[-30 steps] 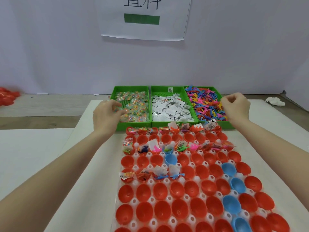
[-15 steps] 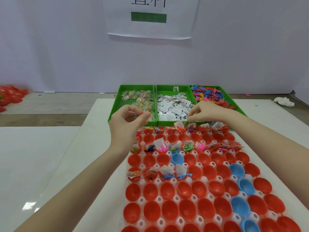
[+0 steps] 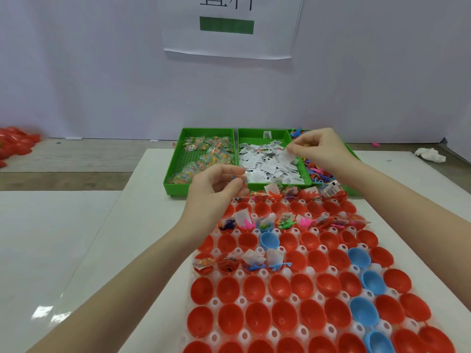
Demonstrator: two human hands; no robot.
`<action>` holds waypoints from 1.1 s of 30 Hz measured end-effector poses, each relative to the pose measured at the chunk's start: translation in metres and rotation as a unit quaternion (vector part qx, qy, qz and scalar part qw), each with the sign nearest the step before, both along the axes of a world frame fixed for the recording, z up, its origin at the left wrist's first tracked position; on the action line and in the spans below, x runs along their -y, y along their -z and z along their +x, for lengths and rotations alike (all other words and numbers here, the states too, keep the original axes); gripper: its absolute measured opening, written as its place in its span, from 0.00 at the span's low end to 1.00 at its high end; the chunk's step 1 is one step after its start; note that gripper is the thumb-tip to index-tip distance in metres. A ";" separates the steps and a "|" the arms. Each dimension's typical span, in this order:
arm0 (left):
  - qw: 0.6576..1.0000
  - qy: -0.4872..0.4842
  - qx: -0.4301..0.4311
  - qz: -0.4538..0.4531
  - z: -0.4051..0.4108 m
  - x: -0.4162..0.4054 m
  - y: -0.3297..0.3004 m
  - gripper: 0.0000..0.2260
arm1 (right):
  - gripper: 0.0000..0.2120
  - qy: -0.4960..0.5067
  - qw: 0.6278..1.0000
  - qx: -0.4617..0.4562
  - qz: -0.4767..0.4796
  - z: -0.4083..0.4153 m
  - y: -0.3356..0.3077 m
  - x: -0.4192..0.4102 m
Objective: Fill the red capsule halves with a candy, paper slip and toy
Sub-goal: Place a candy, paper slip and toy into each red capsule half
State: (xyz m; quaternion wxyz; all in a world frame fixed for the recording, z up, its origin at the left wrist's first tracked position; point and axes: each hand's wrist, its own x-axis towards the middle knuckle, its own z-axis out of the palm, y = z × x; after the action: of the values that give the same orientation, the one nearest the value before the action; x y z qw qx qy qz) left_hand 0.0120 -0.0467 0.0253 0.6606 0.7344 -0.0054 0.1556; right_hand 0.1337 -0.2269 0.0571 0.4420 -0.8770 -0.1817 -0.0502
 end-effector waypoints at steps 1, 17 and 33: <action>1.000 0.007 -0.006 -0.014 0.000 0.004 -0.002 0.08 | 0.06 -0.010 0.999 -0.015 0.036 -0.008 -0.005 -0.002; 0.985 0.117 -0.035 -0.119 -0.035 0.033 -0.023 0.06 | 0.04 -0.134 0.990 0.046 -0.003 -0.105 -0.021 0.002; 0.994 0.093 -0.035 -0.044 -0.047 0.043 -0.016 0.07 | 0.11 -0.090 0.981 -0.046 0.164 -0.127 -0.013 0.024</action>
State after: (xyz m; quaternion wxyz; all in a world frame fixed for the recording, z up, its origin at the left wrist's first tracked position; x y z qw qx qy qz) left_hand -0.0349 -0.0892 0.0417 0.7040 0.7056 -0.0439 0.0676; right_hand 0.0064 -0.2511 0.0701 0.5900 -0.7744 -0.2284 0.0008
